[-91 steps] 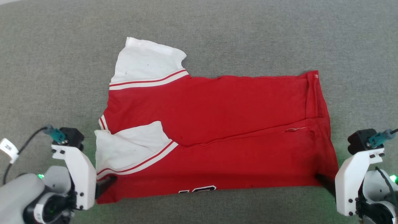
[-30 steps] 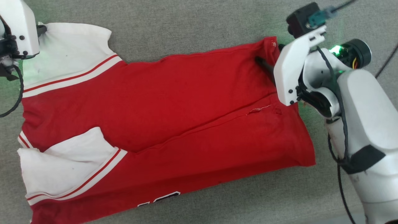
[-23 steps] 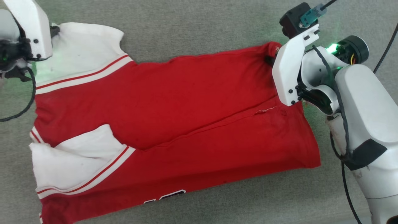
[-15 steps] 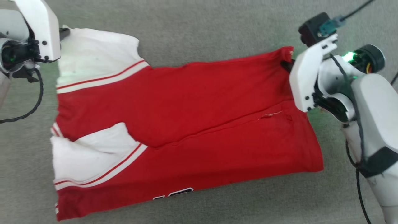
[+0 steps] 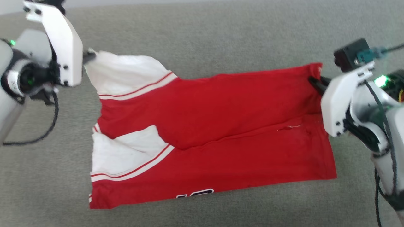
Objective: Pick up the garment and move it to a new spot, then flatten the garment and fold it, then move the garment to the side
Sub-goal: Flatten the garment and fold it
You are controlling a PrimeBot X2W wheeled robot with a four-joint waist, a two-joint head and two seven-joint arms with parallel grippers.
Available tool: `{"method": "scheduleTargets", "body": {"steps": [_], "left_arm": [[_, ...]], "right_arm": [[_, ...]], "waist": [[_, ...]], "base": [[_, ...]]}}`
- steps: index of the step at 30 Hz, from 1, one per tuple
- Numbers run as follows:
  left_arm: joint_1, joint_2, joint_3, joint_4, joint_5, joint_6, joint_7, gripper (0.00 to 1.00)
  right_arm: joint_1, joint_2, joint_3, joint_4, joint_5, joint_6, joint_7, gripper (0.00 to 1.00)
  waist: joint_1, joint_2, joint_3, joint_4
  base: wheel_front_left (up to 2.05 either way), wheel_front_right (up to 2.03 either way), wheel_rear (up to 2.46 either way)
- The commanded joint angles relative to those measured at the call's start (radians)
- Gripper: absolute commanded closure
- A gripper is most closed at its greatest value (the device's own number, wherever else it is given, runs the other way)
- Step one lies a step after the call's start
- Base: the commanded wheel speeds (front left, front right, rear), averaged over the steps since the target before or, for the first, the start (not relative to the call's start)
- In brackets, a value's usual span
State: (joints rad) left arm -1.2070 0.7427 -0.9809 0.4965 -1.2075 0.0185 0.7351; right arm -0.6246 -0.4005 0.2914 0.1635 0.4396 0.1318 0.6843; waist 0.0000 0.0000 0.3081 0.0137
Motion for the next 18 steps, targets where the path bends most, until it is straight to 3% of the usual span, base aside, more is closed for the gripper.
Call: {"method": "scheduleTargets", "body": {"steps": [1,12,18], "left_arm": [[0.03,0.02,0.003,-0.049,-0.022,0.025,0.013,1.0],[0.252,0.217,-0.023,-0.604,-0.086,0.264,0.082,1.0],[0.374,0.283,-0.058,-0.78,-0.094,0.357,0.057,1.0]], "right_arm": [[0.028,-0.011,-0.007,-0.023,0.003,-0.002,-0.008,1.0],[0.245,-0.079,-0.076,-0.195,0.024,-0.002,-0.032,1.0],[0.364,-0.085,-0.118,-0.208,0.041,-0.002,-0.017,1.0]], "waist": [[0.0,0.0,-0.023,0.019],[0.0,0.0,-0.073,0.042],[0.0,0.0,-0.074,0.04]], "base": [[0.0,0.0,0.0],[0.0,0.0,0.0],[0.0,0.0,0.0]]}}
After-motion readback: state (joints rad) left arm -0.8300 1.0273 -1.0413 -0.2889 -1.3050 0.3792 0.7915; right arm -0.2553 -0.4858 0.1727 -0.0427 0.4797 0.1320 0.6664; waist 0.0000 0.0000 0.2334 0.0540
